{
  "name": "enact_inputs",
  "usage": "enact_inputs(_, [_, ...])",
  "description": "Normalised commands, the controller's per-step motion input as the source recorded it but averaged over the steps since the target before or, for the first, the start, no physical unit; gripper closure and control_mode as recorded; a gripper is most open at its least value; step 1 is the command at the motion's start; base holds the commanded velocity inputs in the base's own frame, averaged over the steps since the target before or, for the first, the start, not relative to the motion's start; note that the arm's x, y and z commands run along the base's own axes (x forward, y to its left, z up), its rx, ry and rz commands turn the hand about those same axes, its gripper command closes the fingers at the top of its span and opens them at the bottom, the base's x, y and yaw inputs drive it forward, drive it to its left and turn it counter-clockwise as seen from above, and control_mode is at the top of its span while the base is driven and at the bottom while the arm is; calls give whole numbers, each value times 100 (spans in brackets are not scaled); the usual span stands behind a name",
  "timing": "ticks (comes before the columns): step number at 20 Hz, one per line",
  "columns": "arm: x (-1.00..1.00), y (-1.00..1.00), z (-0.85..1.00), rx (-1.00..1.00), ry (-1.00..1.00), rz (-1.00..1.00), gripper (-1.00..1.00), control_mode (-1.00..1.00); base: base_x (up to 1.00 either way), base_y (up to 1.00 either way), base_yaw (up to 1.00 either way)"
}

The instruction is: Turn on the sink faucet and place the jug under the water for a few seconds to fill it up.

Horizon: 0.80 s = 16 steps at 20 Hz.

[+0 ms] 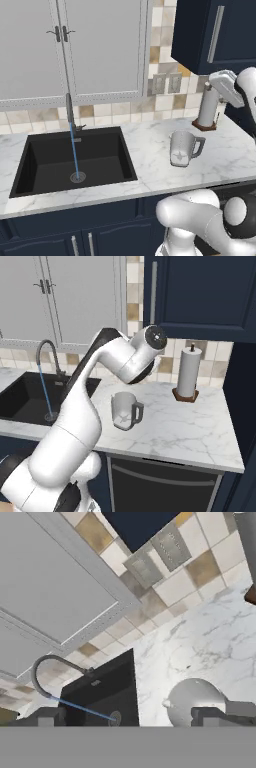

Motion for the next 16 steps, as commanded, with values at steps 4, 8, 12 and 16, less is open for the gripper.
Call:
enact_inputs(4, [-57,0,-76,-5,-25,23,-100,-100,0,0,0])
enact_inputs(8, [-19,-37,-55,0,-30,27,-100,-100,0,0,0])
enact_inputs(12, [-5,-60,-33,0,-38,27,-100,-100,0,0,0])
enact_inputs(16, [-1,-60,-9,-2,-39,27,-100,-100,0,0,0])
